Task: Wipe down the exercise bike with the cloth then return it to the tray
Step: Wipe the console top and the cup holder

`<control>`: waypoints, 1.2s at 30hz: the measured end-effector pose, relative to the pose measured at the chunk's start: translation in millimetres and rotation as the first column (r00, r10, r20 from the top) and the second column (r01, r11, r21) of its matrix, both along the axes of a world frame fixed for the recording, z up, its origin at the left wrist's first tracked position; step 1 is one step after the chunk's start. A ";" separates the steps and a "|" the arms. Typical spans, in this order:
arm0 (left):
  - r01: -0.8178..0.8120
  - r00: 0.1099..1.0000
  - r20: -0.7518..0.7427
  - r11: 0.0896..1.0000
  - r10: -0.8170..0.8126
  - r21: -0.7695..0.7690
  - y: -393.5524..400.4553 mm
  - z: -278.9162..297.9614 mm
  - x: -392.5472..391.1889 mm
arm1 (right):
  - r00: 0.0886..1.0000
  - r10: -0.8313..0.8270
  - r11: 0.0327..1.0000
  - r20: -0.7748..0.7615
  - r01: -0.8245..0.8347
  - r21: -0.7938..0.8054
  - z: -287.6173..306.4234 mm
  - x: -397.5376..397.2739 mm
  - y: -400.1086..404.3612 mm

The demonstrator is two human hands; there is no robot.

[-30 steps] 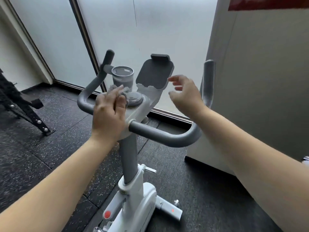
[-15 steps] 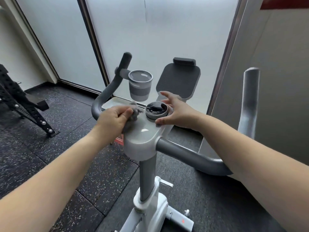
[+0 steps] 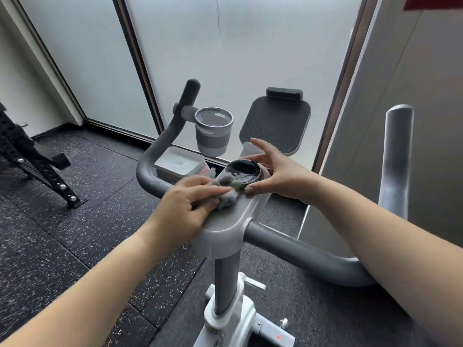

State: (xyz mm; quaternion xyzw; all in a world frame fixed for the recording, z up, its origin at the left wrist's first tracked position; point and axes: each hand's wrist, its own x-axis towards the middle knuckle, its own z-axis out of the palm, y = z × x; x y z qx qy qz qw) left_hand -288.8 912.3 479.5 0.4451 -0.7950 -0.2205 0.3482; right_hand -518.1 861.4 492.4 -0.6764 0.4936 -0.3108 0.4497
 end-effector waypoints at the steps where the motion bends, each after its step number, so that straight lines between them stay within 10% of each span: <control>1: -0.044 0.999 -0.024 0.999 0.044 -0.009 -4.6 -0.1 2.1 | 1.000 -0.007 1.000 0.002 0.007 0.002 -0.4 -0.4 -0.5; 9: -0.036 0.815 -0.568 0.989 0.112 0.144 -33.7 32.3 -28.4 | 1.000 -0.006 1.000 0.018 0.006 0.016 -4.5 -1.2 -6.2; 15: 0.238 0.964 0.124 0.971 -0.236 -0.005 -53.9 17.3 -54.6 | 0.997 -0.071 0.997 0.034 0.070 0.016 -5.8 -0.8 -5.2; 29: 0.111 0.970 0.228 0.986 -0.080 -0.128 -83.0 18.3 -31.6 | 0.999 -0.043 0.998 0.028 0.041 0.056 -1.6 0.2 -2.5; 36: -0.182 0.981 -0.061 0.982 0.185 0.056 -97.0 33.6 -10.6 | 0.999 -0.028 0.998 0.025 0.027 0.055 -1.5 -0.2 -4.6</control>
